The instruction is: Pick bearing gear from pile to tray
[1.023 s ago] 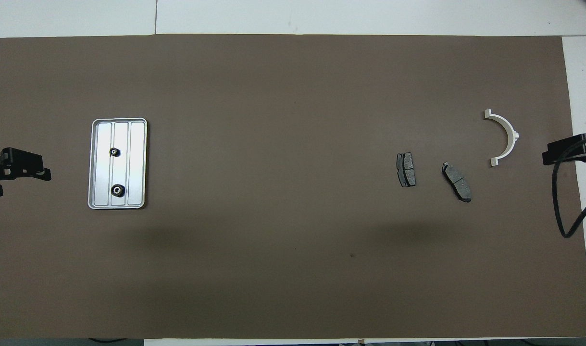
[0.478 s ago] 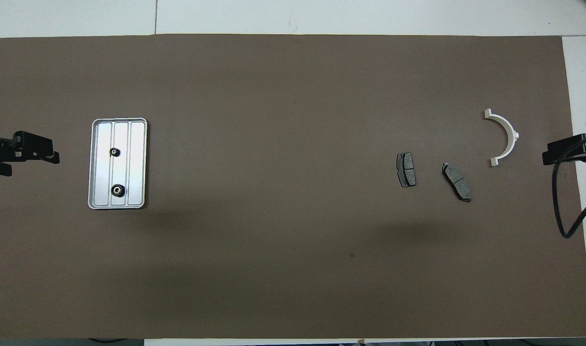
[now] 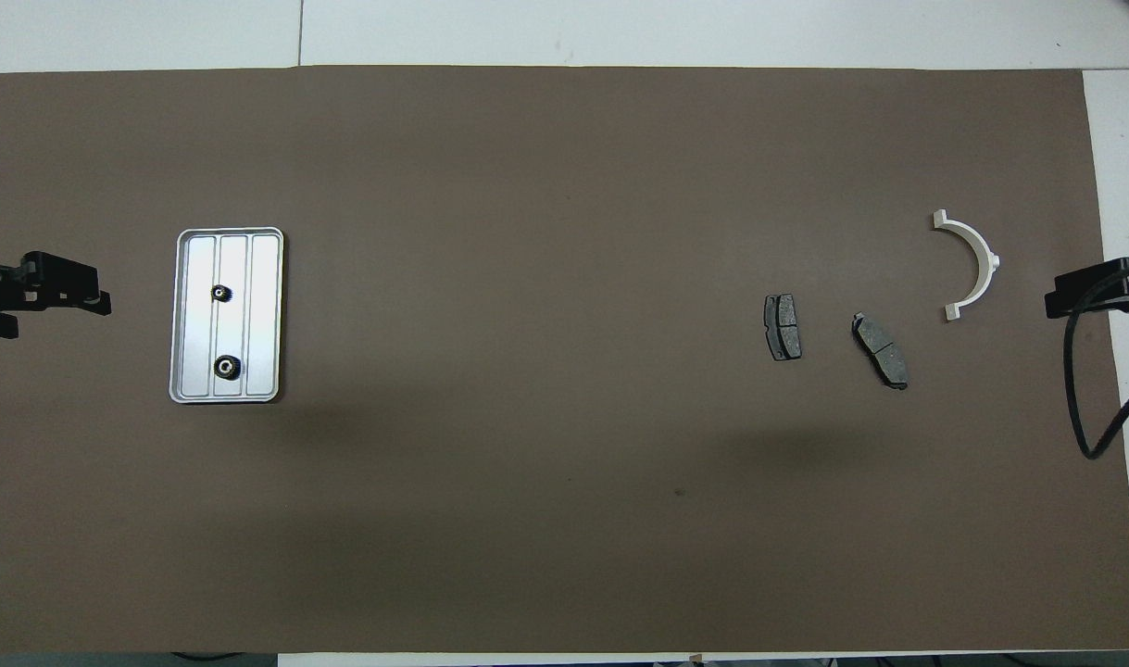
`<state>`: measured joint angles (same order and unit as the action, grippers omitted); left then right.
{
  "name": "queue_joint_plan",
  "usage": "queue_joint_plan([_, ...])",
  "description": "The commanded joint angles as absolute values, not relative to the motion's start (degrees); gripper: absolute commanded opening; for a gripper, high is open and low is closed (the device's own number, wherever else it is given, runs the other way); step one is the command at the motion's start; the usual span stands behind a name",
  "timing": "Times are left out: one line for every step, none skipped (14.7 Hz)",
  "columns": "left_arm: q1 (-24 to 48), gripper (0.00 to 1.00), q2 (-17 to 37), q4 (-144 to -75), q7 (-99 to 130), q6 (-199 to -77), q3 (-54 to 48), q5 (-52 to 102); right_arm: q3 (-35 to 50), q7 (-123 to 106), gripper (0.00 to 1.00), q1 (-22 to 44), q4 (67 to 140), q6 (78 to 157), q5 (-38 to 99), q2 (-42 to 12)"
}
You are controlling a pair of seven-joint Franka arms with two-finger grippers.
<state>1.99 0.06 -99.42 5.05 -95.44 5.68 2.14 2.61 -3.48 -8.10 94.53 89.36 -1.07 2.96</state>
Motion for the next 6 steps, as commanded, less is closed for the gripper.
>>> queue_joint_plan([2.5, 1.0, 0.3, -98.1, 4.4, -93.9, 5.8, 0.4, 2.9, -2.5, 1.0, -8.5, 95.9, 90.9, -0.3, 4.0])
queue_joint_plan([2.5, 1.0, 0.3, -98.1, 4.3, -94.0, 5.8, 0.4, 2.9, -2.5, 1.0, -8.5, 95.9, 90.9, -0.3, 4.0])
queue_joint_plan([2.5, 1.0, 0.3, -98.2, 4.0, -94.1, 5.8, 0.4, 2.9, -2.5, 1.0, -8.6, 95.9, 90.9, -0.3, 4.0])
queue_joint_plan([2.5, 1.0, 0.2, -98.3, 4.0, -94.3, 5.8, 0.4, 2.9, -2.5, 1.0, -8.6, 95.9, 90.9, -0.3, 4.0])
queue_joint_plan([2.5, 1.0, 0.2, -98.3, 3.9, -94.4, 5.8, 0.4, 2.9, -2.5, 1.0, -8.6, 95.9, 90.9, -0.3, 4.0])
queue_joint_plan([2.5, 1.0, 0.2, -98.3, 3.9, -94.3, 5.8, 0.4, 2.9, -2.5, 1.0, -8.5, 95.9, 90.9, -0.3, 4.0])
